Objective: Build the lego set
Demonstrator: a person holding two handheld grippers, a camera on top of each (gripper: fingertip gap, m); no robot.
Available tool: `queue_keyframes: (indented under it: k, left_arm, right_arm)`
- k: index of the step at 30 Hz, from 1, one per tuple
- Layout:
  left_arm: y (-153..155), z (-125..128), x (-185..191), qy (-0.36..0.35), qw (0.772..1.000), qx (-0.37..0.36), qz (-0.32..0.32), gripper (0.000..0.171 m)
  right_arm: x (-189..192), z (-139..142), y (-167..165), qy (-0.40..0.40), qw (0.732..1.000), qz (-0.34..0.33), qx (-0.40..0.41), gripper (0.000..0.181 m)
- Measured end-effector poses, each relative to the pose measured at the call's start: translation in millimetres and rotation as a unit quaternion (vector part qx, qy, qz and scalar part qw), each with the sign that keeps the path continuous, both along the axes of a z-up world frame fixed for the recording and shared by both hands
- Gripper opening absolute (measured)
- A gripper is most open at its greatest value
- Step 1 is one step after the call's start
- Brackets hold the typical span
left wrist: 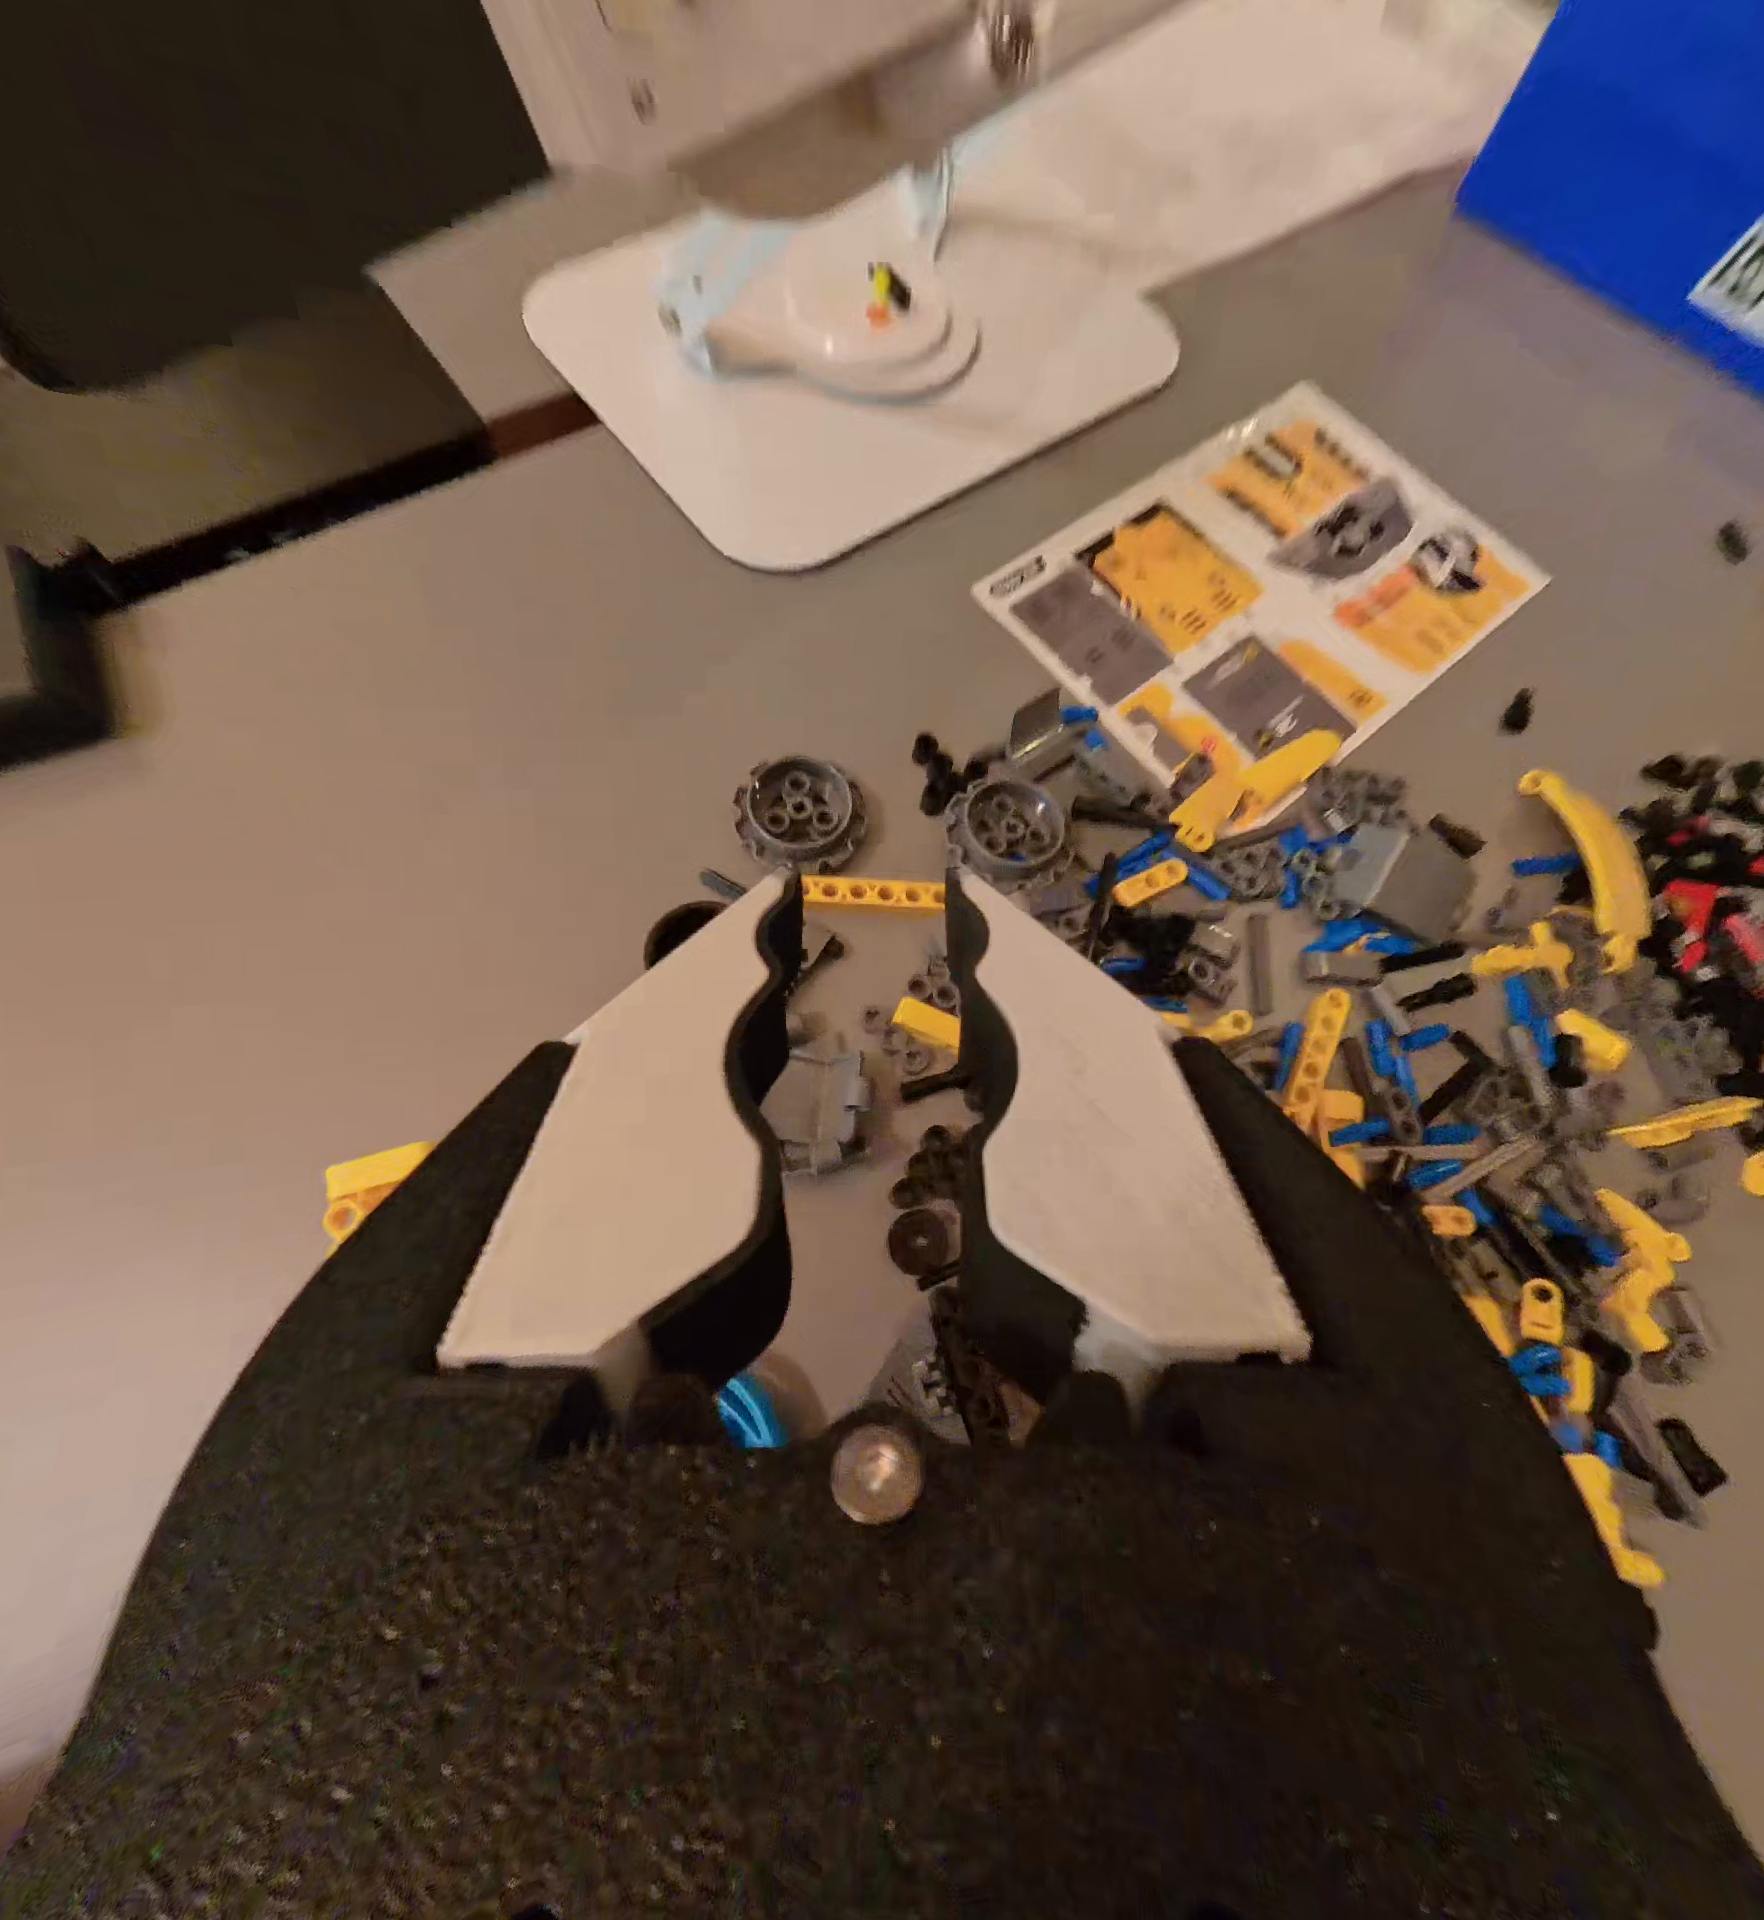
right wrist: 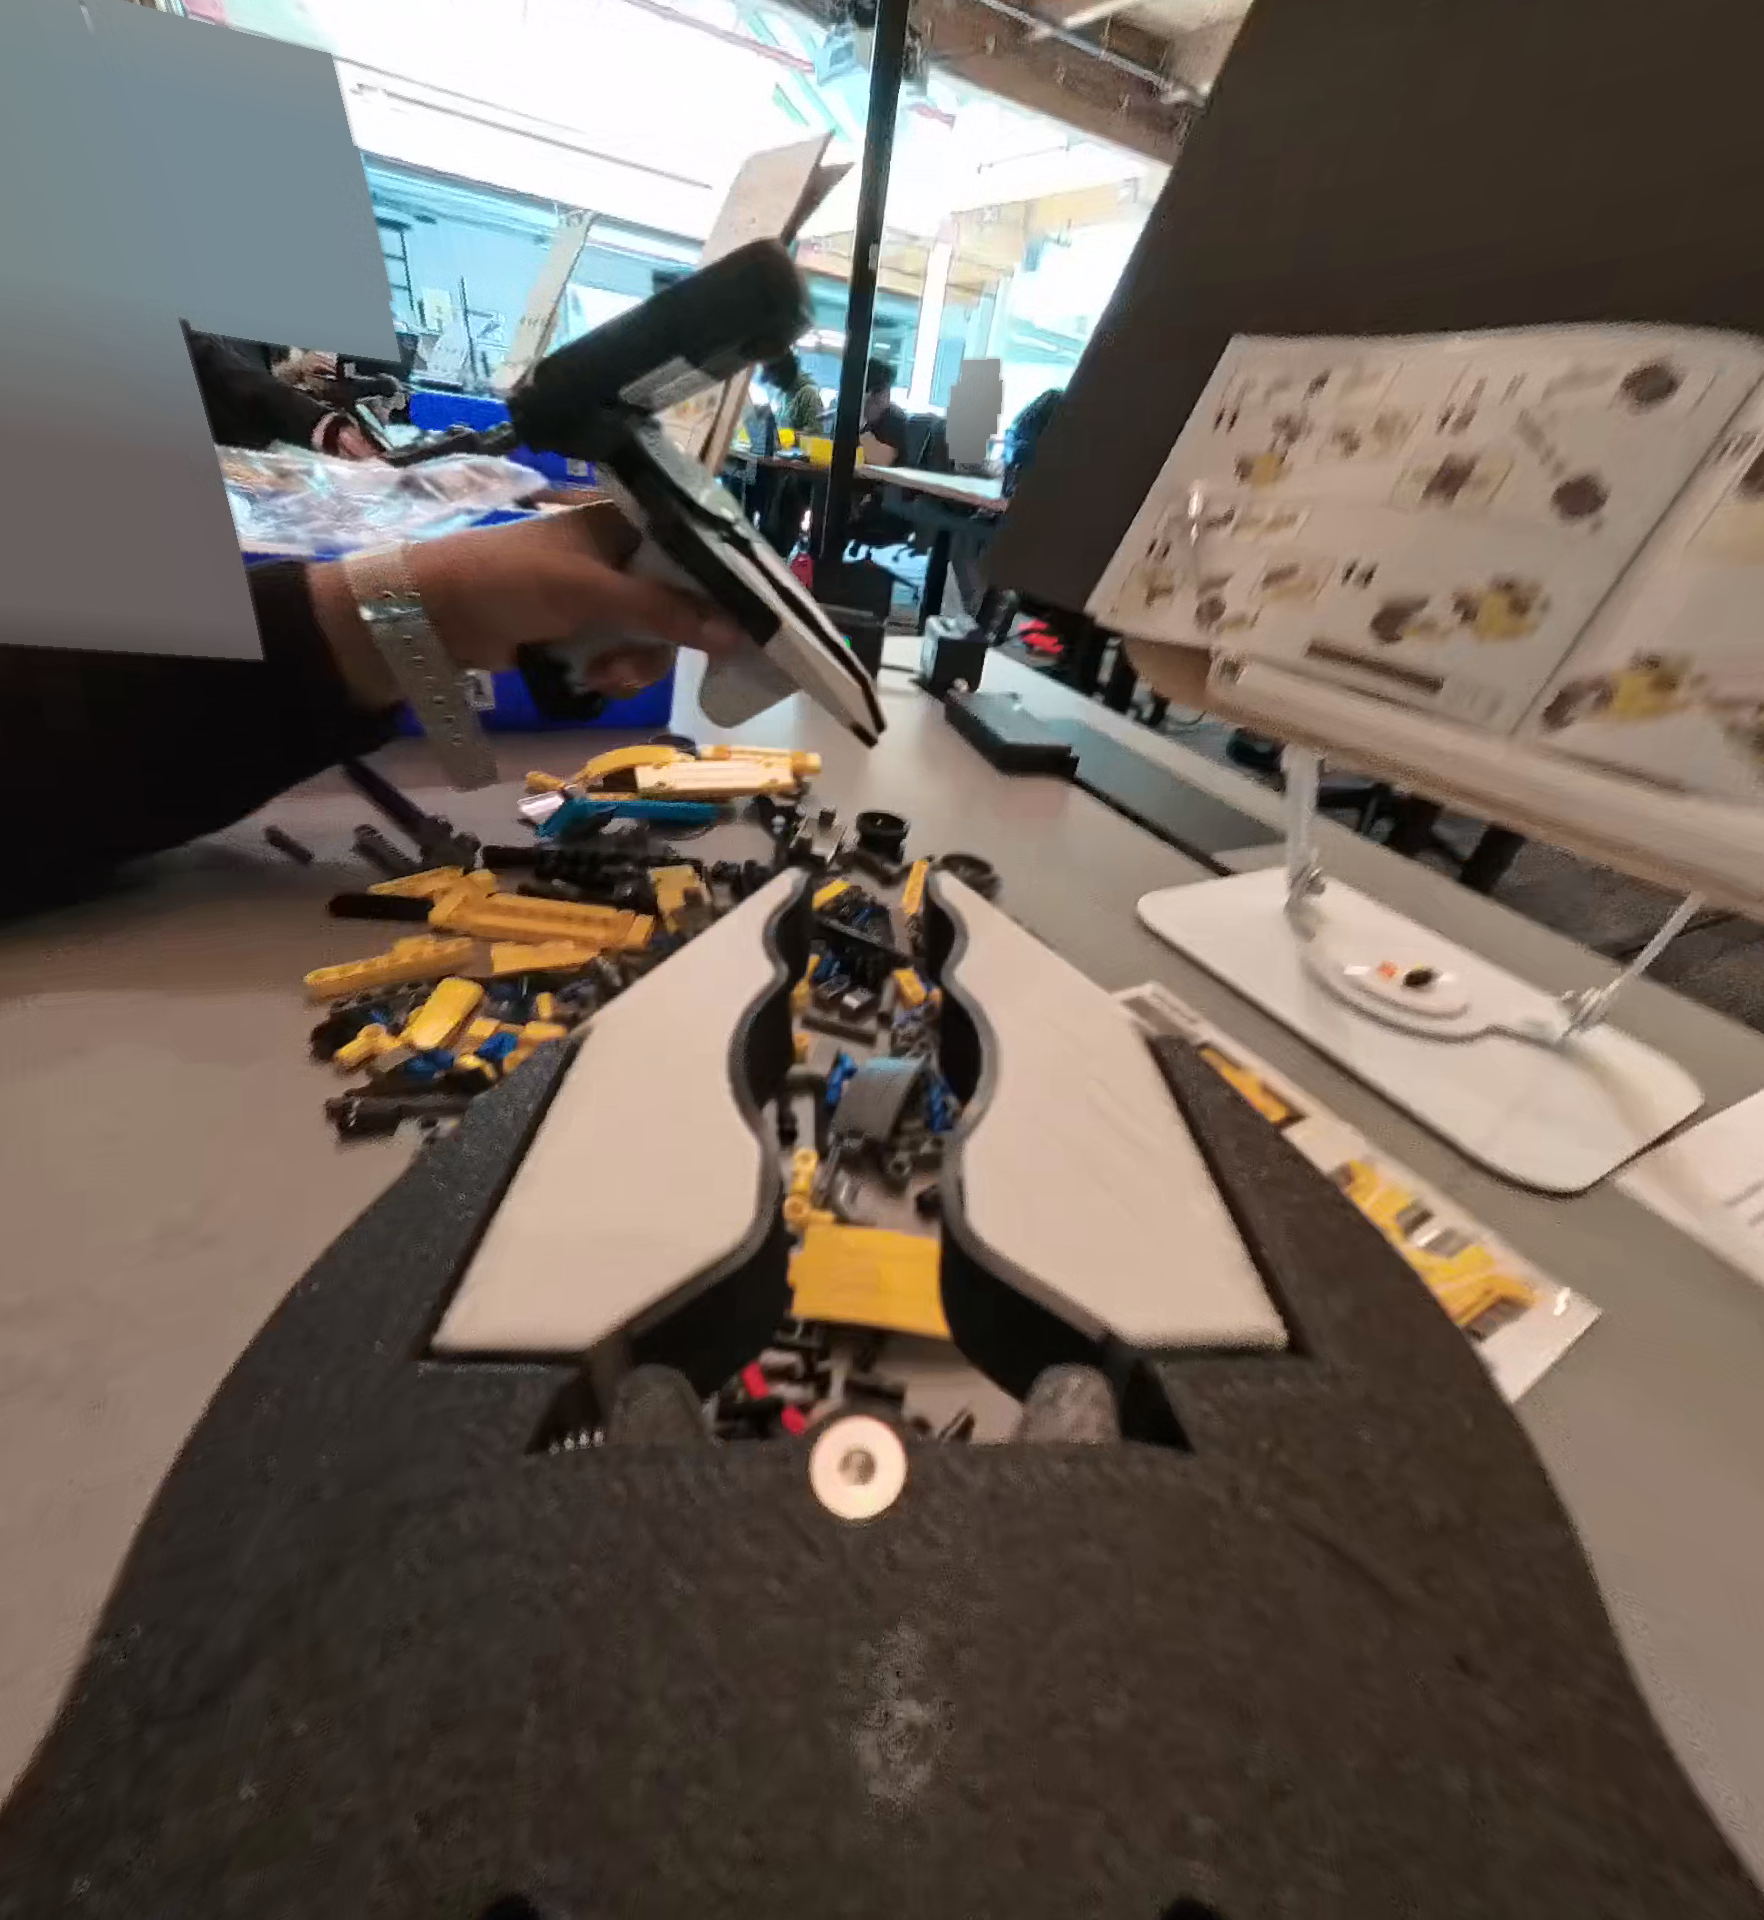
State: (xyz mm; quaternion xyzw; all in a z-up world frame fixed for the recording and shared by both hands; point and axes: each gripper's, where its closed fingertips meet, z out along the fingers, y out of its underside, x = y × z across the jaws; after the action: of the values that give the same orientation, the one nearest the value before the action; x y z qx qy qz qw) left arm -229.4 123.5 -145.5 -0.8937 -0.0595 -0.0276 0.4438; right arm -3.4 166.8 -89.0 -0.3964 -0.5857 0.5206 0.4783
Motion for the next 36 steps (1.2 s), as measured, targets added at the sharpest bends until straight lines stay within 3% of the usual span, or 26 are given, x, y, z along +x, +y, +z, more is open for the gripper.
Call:
queue_keyframes:
  k: [6,11,24,36]
  left_arm:
    - [3.0,-46.3,-8.3,0.057,0.995,-0.077,0.020,0.027]
    - [4.7,-66.5,-17.8,0.079,0.991,-0.105,0.033,0.032]
    - [1.5,-69.1,-16.9,0.163,0.979,-0.124,0.007,0.032]
    - [0.7,-62.1,-5.0,0.123,0.989,-0.085,-0.013,0.032]
  right_arm:
    - [4.0,-1.7,-2.4,-0.024,0.991,0.045,-0.122,0.018]
    - [7.0,4.9,7.4,-0.005,0.991,0.027,-0.130,0.019]
    - [8.1,5.9,-0.3,0.001,0.994,0.030,-0.107,0.019]
    - [3.6,-7.0,-3.7,-0.024,0.992,0.042,-0.117,0.019]
